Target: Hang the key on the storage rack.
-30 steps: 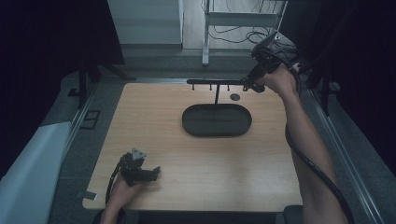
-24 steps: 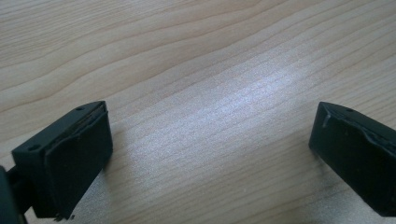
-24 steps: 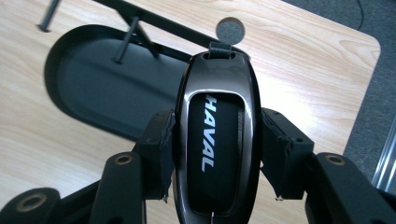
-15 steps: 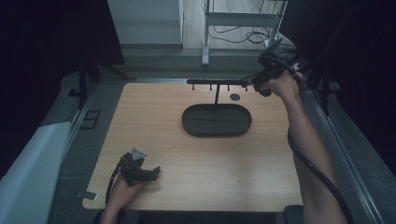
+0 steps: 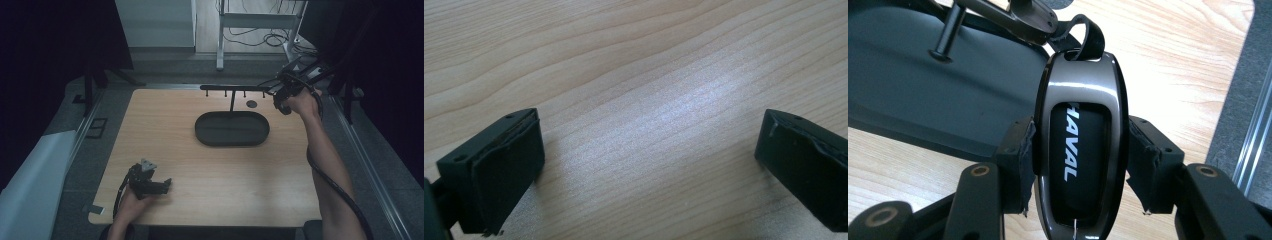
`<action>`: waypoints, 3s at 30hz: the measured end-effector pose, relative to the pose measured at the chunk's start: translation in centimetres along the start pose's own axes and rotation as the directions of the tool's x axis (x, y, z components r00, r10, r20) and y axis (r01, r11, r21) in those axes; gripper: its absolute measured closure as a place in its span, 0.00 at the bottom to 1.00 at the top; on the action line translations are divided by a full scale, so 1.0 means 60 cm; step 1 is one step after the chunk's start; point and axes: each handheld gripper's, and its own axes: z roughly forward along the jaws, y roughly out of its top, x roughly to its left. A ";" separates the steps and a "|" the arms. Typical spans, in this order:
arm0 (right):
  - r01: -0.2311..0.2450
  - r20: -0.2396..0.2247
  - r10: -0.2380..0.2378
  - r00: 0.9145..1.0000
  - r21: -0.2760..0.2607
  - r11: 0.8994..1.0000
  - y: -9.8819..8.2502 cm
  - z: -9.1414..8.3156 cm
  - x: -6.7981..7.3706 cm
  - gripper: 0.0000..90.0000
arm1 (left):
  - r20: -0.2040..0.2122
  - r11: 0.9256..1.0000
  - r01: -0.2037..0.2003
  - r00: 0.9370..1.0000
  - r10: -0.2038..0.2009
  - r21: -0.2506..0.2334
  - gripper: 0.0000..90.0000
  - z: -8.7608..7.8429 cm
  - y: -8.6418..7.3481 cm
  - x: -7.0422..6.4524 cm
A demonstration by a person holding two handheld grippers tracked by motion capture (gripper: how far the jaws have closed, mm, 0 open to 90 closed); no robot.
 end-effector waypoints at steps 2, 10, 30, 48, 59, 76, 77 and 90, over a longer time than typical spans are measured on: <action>0.002 -0.001 -0.002 1.000 -0.001 1.000 -0.001 0.004 0.001 0.54 | 0.000 1.000 0.000 1.000 0.000 0.000 0.00 0.000 0.000 0.000; 0.034 0.011 -0.034 0.999 0.002 0.999 -0.003 0.042 0.020 0.54 | 0.000 1.000 0.000 1.000 0.000 0.000 0.00 0.000 0.000 0.000; 0.097 0.005 -0.097 0.995 -0.005 0.995 -0.009 0.102 0.055 0.53 | 0.000 1.000 0.001 1.000 -0.001 0.001 0.00 0.000 0.000 0.000; 0.149 -0.052 -0.154 0.987 -0.086 0.985 -0.021 0.077 0.061 0.27 | 0.001 1.000 0.001 1.000 -0.001 0.001 0.00 0.000 0.000 0.000; 0.203 -0.075 -0.210 0.975 -0.089 0.975 -0.041 0.071 0.065 0.11 | 0.001 1.000 0.001 1.000 -0.001 0.001 0.00 0.000 0.000 0.000; 0.248 -0.129 -0.258 0.958 -0.088 0.965 -0.072 0.063 0.060 0.00 | 0.001 1.000 0.000 1.000 0.000 0.001 0.00 0.000 0.000 0.000; 0.254 -0.129 -0.264 0.956 -0.087 0.963 -0.075 0.062 0.061 0.00 | 0.001 1.000 0.000 1.000 0.000 0.001 0.00 0.000 0.000 0.000; 0.317 -0.106 -0.329 0.938 -0.116 0.941 -0.113 0.052 0.068 0.00 | 0.001 1.000 0.002 1.000 -0.002 0.000 0.00 0.000 0.000 0.000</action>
